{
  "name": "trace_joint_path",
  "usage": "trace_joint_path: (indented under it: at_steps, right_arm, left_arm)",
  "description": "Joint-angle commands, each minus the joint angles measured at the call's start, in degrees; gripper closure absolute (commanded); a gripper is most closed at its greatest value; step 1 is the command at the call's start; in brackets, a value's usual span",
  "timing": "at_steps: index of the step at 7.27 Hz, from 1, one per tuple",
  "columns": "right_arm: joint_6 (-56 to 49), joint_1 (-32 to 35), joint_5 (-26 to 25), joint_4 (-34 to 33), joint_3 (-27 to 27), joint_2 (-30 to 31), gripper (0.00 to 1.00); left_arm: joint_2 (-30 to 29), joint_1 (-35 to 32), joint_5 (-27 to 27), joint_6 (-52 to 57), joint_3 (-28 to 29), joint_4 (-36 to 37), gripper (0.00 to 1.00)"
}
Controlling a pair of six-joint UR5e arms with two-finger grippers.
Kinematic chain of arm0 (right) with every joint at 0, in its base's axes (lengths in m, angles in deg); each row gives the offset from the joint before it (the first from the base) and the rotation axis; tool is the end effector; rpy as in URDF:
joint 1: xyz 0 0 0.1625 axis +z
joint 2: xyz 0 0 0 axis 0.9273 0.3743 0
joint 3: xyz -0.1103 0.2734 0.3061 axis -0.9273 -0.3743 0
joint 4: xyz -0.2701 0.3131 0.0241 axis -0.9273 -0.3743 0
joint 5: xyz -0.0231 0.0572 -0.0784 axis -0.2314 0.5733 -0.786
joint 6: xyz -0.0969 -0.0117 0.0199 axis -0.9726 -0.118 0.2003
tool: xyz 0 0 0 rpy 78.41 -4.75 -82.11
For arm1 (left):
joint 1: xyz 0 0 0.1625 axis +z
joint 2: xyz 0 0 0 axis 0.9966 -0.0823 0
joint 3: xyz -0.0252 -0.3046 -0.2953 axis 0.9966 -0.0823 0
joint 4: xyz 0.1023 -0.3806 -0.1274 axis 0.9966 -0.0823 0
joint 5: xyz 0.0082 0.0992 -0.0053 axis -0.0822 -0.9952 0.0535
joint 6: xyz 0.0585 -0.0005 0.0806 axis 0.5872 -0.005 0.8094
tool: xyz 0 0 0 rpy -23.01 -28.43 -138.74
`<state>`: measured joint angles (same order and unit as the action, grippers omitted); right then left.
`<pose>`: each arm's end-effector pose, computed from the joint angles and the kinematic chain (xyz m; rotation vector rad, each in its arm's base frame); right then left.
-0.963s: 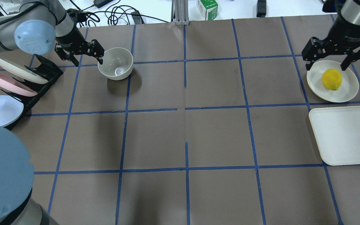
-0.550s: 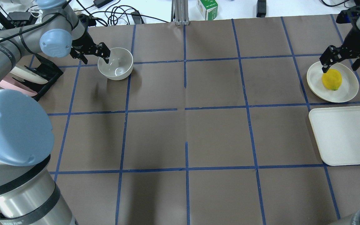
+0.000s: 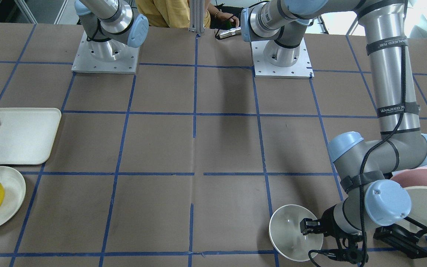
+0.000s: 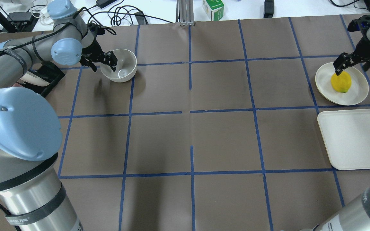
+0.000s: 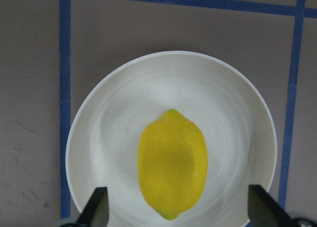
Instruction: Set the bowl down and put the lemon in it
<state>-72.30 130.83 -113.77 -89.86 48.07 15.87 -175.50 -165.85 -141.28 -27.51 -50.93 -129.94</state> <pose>-0.1875 -0.6382 0.2608 0.0884 -3.0158 0.0727 -0.0167 -0.7429 0.2015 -0.1119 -3.0923 0.0306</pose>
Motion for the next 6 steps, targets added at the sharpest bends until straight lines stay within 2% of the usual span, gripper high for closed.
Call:
trace_joint_path:
  at_steps: [1,3,4,5,6]
  right_arm:
    - [0.1,-0.1,0.1,-4.5,-0.3,-4.3,0.00]
    - [0.9,-0.1,0.0,-5.0,0.2,-5.3,0.00]
    - [1.3,-0.1,-0.1,-4.8,0.5,-5.5,0.00]
    - [3.8,-0.2,-0.2,-4.1,0.5,-5.6,0.16]
    - [3.9,-0.4,-0.4,-3.3,0.4,-5.4,0.45]
  left_arm:
    - [-0.3,0.0,0.4,-0.4,-0.1,-0.2,1.00]
    - [-0.2,0.0,0.7,-1.0,0.5,-0.2,1.00]
    - [1.1,-0.1,2.8,-2.6,0.9,-1.7,1.00]
    - [2.3,-0.4,2.9,-3.1,0.9,-3.2,1.00]
    - [3.1,-0.8,2.9,-3.2,0.9,-4.6,1.00]
